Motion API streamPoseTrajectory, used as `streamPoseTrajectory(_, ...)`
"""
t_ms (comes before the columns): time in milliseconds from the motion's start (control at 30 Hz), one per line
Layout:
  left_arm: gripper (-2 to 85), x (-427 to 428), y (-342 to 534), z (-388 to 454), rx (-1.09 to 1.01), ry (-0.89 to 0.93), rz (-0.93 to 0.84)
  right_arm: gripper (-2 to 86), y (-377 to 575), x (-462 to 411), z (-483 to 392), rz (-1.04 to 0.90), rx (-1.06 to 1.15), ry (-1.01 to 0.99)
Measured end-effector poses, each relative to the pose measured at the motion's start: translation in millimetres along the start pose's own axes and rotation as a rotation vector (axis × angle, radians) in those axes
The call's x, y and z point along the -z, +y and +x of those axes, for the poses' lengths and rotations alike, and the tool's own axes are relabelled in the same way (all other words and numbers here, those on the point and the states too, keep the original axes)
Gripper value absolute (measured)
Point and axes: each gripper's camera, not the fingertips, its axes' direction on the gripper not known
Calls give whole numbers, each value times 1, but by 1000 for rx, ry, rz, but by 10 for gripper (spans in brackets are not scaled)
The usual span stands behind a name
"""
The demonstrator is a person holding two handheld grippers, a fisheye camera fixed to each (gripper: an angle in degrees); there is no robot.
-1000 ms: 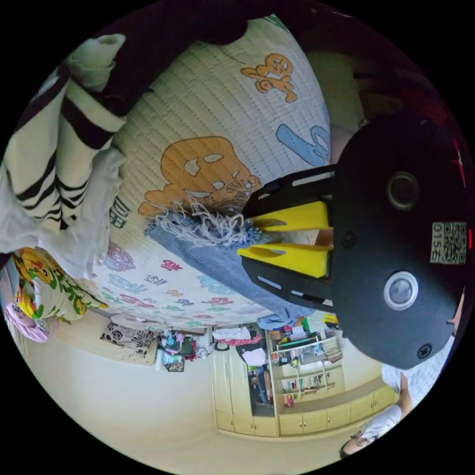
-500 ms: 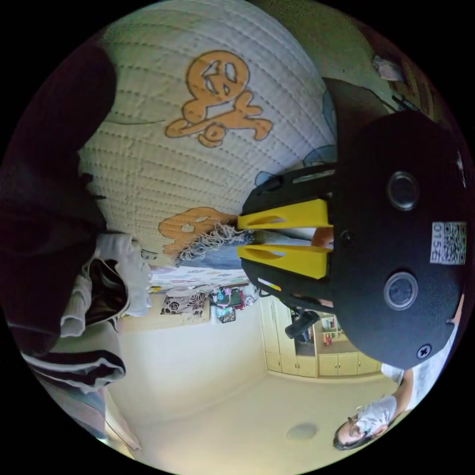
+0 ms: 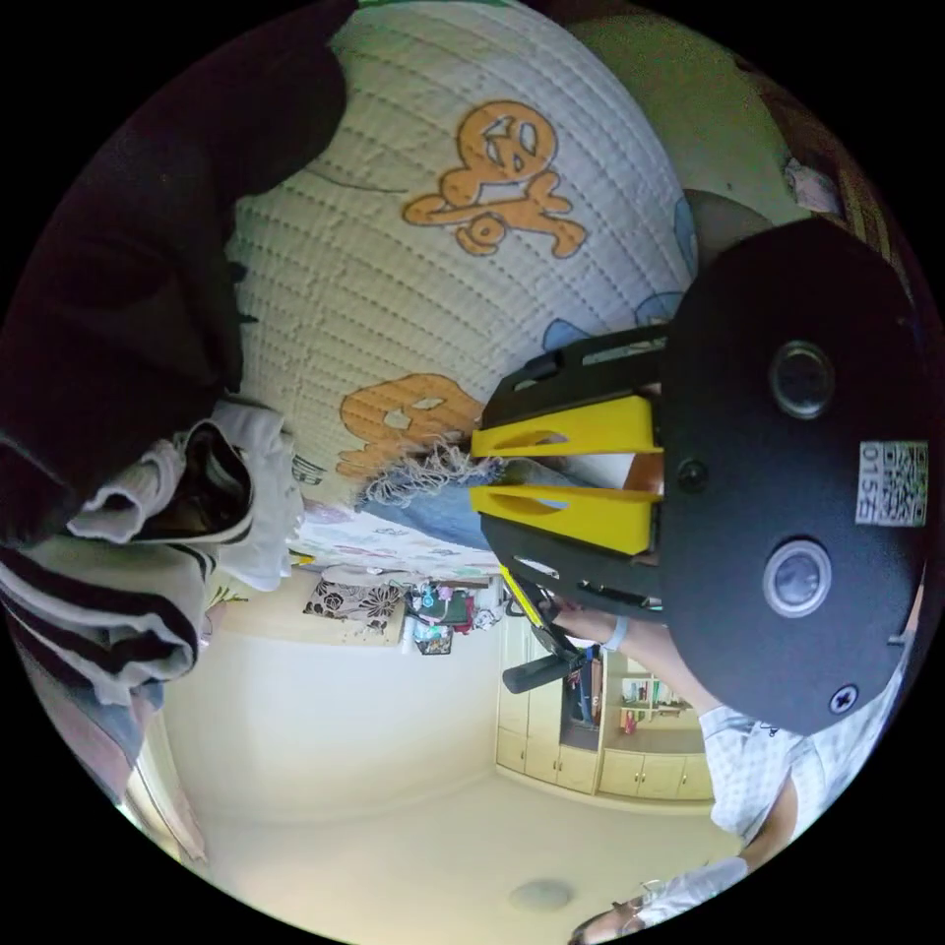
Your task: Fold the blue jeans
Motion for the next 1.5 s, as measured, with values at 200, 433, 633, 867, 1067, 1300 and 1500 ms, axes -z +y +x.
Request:
streamPoseTrajectory(200,33,-36,-14,-4,38,92,-79,67,15,-16,29,-45,-44,-76)
streamPoseTrajectory(433,68,-19,-47,33,-11,210,32,38,35,-52,47,-59,-19,-73)
streamPoseTrajectory(633,136,-51,-114,57,146,251,-125,24,79,-79,26,24,114,74)
streamPoseTrajectory(867,166,-53,-131,67,176,279,-284,18,152,-135,-28,127,483,269)
streamPoseTrajectory(1067,149,-10,-90,29,234,384,-216,20,163,-186,16,100,372,307)
streamPoseTrajectory(1300,143,45,10,-28,331,505,-134,44,184,-243,99,44,135,247)
streamPoseTrajectory(1500,139,156,211,-109,516,420,82,56,238,-281,79,22,330,355)
